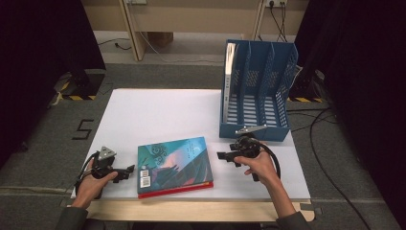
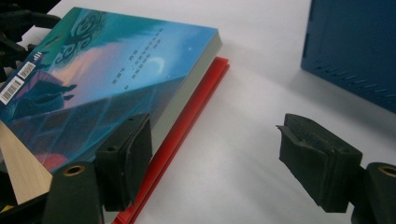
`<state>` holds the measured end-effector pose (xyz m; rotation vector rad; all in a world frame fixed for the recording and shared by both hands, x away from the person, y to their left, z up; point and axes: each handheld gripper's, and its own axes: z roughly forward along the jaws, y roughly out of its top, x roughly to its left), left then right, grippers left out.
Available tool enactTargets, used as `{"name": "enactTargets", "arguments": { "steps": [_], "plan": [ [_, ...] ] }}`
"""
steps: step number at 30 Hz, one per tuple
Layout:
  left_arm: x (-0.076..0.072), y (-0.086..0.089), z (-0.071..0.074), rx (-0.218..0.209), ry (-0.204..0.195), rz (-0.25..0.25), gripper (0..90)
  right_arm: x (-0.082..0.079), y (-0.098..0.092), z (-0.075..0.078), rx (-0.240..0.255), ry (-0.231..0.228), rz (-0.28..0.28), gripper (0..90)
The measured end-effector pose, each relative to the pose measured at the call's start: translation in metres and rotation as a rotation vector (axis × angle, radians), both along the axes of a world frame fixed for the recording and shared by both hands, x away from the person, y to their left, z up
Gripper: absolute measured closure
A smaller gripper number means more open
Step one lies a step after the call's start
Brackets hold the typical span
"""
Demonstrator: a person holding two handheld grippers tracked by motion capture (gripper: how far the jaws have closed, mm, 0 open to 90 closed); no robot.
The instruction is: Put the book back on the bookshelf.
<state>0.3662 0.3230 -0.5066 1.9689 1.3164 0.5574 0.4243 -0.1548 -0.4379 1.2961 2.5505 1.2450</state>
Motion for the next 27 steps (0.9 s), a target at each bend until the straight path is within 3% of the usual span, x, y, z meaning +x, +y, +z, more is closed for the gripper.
{"name": "enactTargets", "arguments": {
  "steps": [6,9,13,18,24,27],
  "plan": [
    [-0.002,0.001,0.001,-0.011,-0.017,0.014,15.1,-0.001,0.008,-0.007,0.013,0.026,0.023,26.4],
    [-0.004,0.001,0.003,-0.049,-0.018,0.015,15.1,-0.001,0.01,-0.007,0.028,0.033,0.027,26.4],
    [-0.008,-0.001,0.009,-0.075,-0.049,0.019,15.0,-0.001,0.014,-0.009,0.026,0.039,0.035,26.3],
    [-0.013,-0.009,0.015,-0.087,-0.059,-0.018,15.0,-0.002,0.018,-0.013,0.022,0.049,0.043,26.2],
    [-0.016,-0.015,0.019,-0.064,-0.058,-0.033,17.3,-0.001,0.02,-0.014,0.034,0.059,0.049,26.2],
    [-0.019,-0.018,0.02,-0.061,-0.057,-0.045,23.9,0.0,0.022,-0.016,0.037,0.068,0.049,26.1]
  ]
}}
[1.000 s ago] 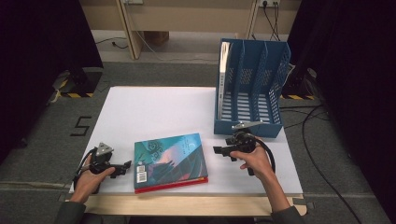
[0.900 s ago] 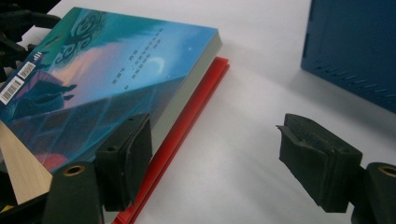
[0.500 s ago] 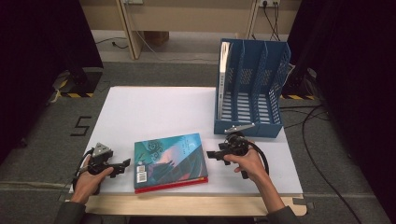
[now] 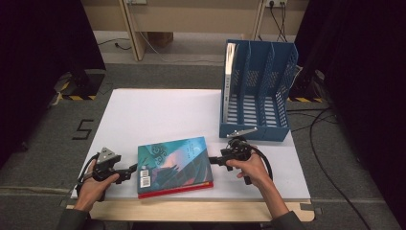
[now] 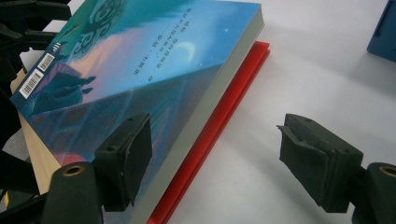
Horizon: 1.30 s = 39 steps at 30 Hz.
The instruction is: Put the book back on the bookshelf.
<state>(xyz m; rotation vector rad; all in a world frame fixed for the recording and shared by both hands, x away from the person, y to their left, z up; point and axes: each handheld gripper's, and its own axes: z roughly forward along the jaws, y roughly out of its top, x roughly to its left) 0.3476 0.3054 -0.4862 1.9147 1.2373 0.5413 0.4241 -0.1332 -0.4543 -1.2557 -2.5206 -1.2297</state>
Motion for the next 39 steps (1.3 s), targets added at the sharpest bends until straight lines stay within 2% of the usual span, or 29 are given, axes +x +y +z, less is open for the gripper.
{"name": "enactTargets", "arguments": {
  "steps": [5,12,15,18,20,21,24,33,39],
  "plan": [
    [-0.003,-0.004,0.002,0.023,-0.009,-0.009,33.6,0.001,0.007,-0.006,0.019,0.032,0.019,25.6],
    [-0.003,-0.005,0.002,0.031,-0.025,-0.011,34.5,0.002,0.015,-0.014,0.021,0.052,0.039,25.6],
    [-0.001,-0.011,0.002,0.033,-0.03,-0.03,36.1,0.003,0.019,-0.015,0.035,0.063,0.048,25.6],
    [0.002,-0.017,0.002,0.037,-0.029,-0.051,35.5,0.003,0.021,-0.018,0.039,0.073,0.053,25.5],
    [0.002,-0.019,0.003,0.073,-0.043,-0.044,30.1,0.003,0.021,-0.02,0.051,0.085,0.054,25.5],
    [0.002,-0.02,0.003,0.072,-0.041,-0.043,28.6,0.003,0.021,-0.02,0.056,0.089,0.056,25.6],
    [0.001,-0.021,0.004,0.074,-0.039,-0.048,32.4,0.004,0.021,-0.022,0.066,0.1,0.058,25.6],
    [-0.002,-0.026,0.006,0.1,-0.048,-0.075,44.7,0.007,0.029,-0.03,0.123,0.172,0.059,23.4],
    [-0.003,-0.027,0.006,0.108,-0.055,-0.082,47.9,0.007,0.029,-0.027,0.122,0.164,0.04,28.7]
  ]
}}
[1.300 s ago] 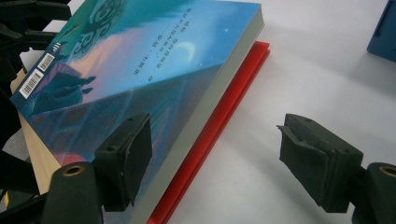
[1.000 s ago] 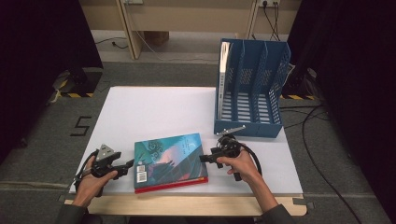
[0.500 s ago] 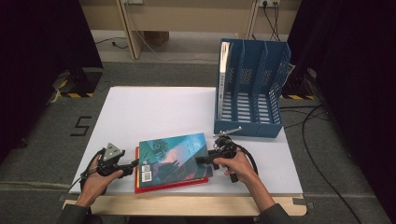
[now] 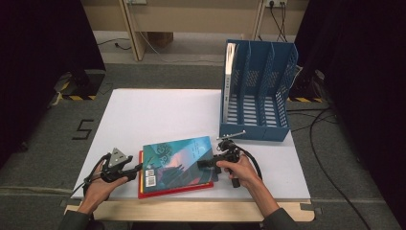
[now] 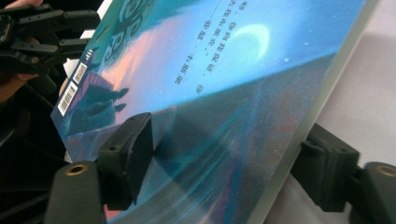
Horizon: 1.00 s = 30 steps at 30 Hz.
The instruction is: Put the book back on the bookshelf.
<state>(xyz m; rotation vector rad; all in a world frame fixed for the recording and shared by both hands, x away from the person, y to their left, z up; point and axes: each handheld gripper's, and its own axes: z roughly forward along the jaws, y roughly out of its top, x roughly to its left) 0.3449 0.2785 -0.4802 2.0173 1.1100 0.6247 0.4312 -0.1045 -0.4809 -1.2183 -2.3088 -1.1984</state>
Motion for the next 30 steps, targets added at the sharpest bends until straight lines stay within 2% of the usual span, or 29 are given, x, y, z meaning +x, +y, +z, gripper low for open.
{"name": "enactTargets", "arguments": {
  "steps": [3,6,8,12,16,19,24,25,26,27,28,30],
  "plan": [
    [0.0,0.0,0.0,0.001,0.0,0.001,47.7,0.0,0.0,0.002,-0.004,-0.009,-0.003,29.2],
    [0.0,-0.001,0.0,0.005,0.001,-0.002,49.7,0.0,-0.001,0.003,0.014,-0.016,-0.013,30.8],
    [-0.001,-0.002,0.0,0.006,0.002,-0.006,53.7,-0.001,-0.001,0.006,0.035,-0.02,-0.015,30.8],
    [-0.001,-0.002,-0.001,0.0,0.003,0.001,54.5,0.0,-0.003,0.013,0.092,-0.022,-0.02,30.7],
    [-0.001,-0.003,-0.001,0.006,-0.002,0.001,56.3,0.003,-0.001,0.018,0.094,-0.038,-0.014,30.6],
    [-0.002,-0.004,-0.001,0.006,-0.006,0.003,59.2,0.006,-0.001,0.019,0.118,-0.022,-0.003,31.1],
    [-0.001,-0.003,-0.002,-0.007,-0.005,0.005,59.5,0.01,0.001,0.024,0.144,-0.023,0.015,37.4],
    [-0.001,-0.003,-0.002,-0.006,-0.008,0.004,60.0,0.01,0.002,0.025,0.147,-0.026,0.024,40.2],
    [-0.001,-0.004,-0.002,0.002,-0.011,-0.001,60.1,0.011,0.005,0.027,0.155,-0.023,0.033,48.1],
    [-0.001,-0.005,-0.001,0.012,-0.016,-0.003,60.1,0.01,0.009,0.028,0.178,-0.004,0.054,50.3],
    [-0.001,-0.005,-0.001,0.019,-0.019,-0.006,59.8,0.009,0.015,0.032,0.18,0.007,0.078,50.7],
    [-0.001,-0.005,-0.002,0.032,-0.028,-0.003,58.9,0.007,0.023,0.043,0.122,-0.018,0.104,51.7]
  ]
}}
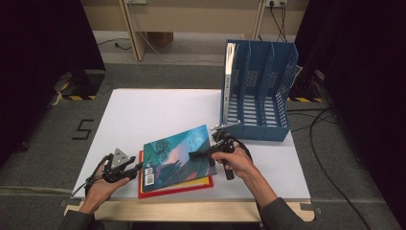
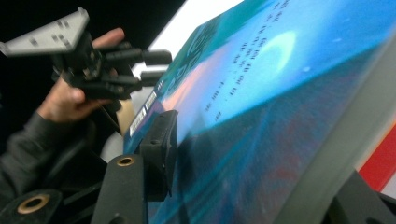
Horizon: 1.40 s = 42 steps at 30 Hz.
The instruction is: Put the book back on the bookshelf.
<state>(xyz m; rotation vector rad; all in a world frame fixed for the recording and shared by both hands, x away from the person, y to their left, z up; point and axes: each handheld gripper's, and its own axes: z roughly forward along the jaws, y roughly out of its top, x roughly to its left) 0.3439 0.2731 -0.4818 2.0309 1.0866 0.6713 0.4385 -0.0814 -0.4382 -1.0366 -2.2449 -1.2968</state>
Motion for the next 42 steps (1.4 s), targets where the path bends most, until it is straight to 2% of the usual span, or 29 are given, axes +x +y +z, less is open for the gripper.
{"name": "enactTargets", "arguments": {
  "steps": [2,3,6,9,10,13,14,15,16,17,22,25,27,31,32,35,36,39,42],
  "plan": [
    [0.001,0.001,0.0,0.011,-0.008,0.01,51.8,0.001,0.001,0.009,-0.017,-0.023,0.009,56.3],
    [0.002,0.003,-0.001,0.001,-0.008,0.017,46.6,0.002,0.001,0.014,-0.038,-0.045,0.011,57.4],
    [0.005,0.006,-0.002,-0.026,0.001,0.034,39.4,0.002,0.004,0.023,-0.061,-0.068,0.028,58.5],
    [0.006,0.008,-0.002,-0.039,0.004,0.047,31.4,0.004,0.005,0.029,-0.065,-0.095,0.04,61.2],
    [0.006,0.01,-0.002,-0.054,0.007,0.05,28.8,0.004,0.004,0.031,-0.069,-0.108,0.049,62.2],
    [0.007,0.014,-0.002,-0.126,0.026,0.051,12.8,0.007,0.0,0.038,-0.061,-0.135,0.038,65.2],
    [0.007,0.015,-0.001,-0.136,0.022,0.052,16.6,0.008,-0.002,0.039,-0.054,-0.138,0.019,66.1],
    [0.008,0.015,-0.001,-0.136,0.02,0.056,17.5,0.008,-0.004,0.042,-0.063,-0.158,0.028,67.5],
    [0.008,0.016,-0.001,-0.141,0.017,0.063,14.0,0.008,-0.005,0.044,-0.075,-0.166,0.03,68.4],
    [0.008,0.017,-0.001,-0.148,0.017,0.062,15.9,0.008,-0.008,0.048,-0.08,-0.179,0.007,68.5],
    [0.009,0.021,-0.002,-0.161,0.018,0.072,15.0,0.008,-0.019,0.065,-0.14,-0.208,0.003,69.3],
    [0.011,0.025,-0.004,-0.168,0.033,0.083,15.0,0.005,-0.026,0.081,-0.182,-0.24,0.008,69.9],
    [0.012,0.027,-0.006,-0.179,0.043,0.086,15.0,0.005,-0.03,0.09,-0.205,-0.242,-0.004,70.6],
    [0.013,0.031,-0.009,-0.173,0.064,0.091,15.0,0.003,-0.036,0.113,-0.283,-0.281,0.0,71.2],
    [0.014,0.032,-0.01,-0.174,0.068,0.096,15.0,0.003,-0.038,0.118,-0.289,-0.284,-0.011,71.6],
    [0.015,0.038,-0.014,-0.192,0.113,0.109,14.9,0.002,-0.044,0.129,-0.317,-0.303,-0.026,72.2],
    [0.015,0.04,-0.015,-0.191,0.13,0.116,14.9,0.002,-0.046,0.132,-0.326,-0.304,-0.024,72.5],
    [0.017,0.042,-0.02,-0.122,0.145,0.134,14.9,0.001,-0.053,0.139,-0.347,-0.302,-0.04,72.9],
    [0.018,0.043,-0.02,-0.133,0.153,0.133,14.7,0.002,-0.059,0.147,-0.373,-0.313,-0.062,73.3]
  ]
}}
